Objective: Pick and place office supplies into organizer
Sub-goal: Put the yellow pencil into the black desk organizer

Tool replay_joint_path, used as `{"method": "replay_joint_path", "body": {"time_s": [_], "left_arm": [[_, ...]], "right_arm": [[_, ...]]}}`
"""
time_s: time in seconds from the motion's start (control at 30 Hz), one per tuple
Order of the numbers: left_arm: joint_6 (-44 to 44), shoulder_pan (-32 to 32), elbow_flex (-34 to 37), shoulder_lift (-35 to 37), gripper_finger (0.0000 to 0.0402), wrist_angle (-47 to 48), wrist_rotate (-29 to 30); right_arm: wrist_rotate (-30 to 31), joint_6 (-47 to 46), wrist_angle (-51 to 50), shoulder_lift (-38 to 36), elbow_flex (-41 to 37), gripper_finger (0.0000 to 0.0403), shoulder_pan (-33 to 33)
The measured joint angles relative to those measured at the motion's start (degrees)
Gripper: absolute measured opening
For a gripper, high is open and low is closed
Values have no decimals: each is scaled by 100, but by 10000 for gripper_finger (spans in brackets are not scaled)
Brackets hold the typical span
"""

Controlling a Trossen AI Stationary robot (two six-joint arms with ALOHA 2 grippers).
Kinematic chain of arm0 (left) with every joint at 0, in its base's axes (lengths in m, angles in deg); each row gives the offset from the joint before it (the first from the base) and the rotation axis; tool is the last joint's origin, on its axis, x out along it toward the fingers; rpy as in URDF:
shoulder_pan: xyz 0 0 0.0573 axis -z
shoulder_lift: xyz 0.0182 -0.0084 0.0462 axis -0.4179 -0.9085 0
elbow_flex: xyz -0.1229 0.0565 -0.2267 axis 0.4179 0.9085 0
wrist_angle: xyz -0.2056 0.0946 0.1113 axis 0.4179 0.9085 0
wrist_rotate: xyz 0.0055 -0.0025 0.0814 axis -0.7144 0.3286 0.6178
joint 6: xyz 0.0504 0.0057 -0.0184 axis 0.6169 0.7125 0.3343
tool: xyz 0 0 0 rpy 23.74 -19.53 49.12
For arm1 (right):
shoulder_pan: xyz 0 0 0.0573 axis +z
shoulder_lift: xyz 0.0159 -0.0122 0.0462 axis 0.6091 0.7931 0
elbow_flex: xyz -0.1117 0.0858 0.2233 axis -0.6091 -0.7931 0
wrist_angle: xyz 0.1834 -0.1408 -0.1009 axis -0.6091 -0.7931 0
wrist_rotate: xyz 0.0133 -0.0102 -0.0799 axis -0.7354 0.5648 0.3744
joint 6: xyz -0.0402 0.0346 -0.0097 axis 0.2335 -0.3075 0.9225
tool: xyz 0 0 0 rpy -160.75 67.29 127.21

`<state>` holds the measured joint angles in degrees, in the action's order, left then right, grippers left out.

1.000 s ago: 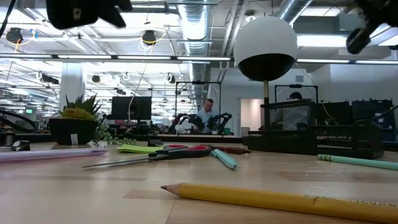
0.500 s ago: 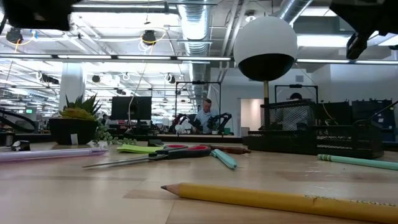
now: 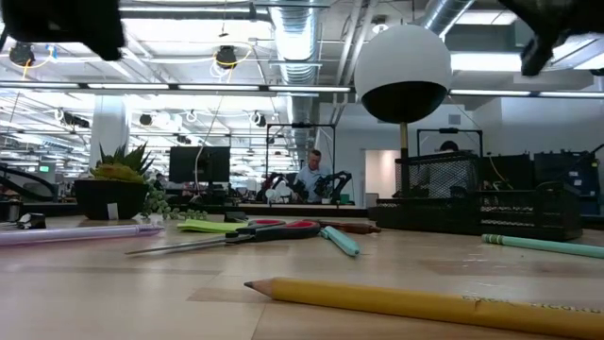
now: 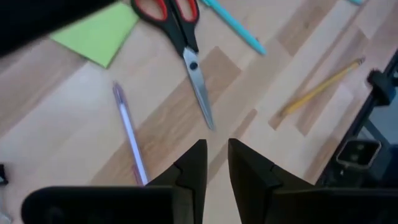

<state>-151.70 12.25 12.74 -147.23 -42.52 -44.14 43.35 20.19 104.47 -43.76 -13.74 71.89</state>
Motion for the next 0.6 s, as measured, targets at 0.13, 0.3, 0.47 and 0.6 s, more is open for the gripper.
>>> {"method": "replay_joint_path", "body": {"time_s": [0.13, 0.3, 0.47, 0.6], "left_arm": [[285, -229, -191, 0, 57, 123, -136], [189, -459, -532, 0, 57, 833, -125], [668, -716, -1192, 0, 57, 1150, 45], [1490, -949, -1753, 0, 57, 1533, 460]], "right_arm": [[-13, 726, -78, 738, 851, 124, -282], [-17, 573, -1200, 1751, 1756, 156, -413], [-322, -1507, -2745, 2795, 2283, 155, -204], [-669, -2963, -3621, 3589, 2555, 141, -4]]}}
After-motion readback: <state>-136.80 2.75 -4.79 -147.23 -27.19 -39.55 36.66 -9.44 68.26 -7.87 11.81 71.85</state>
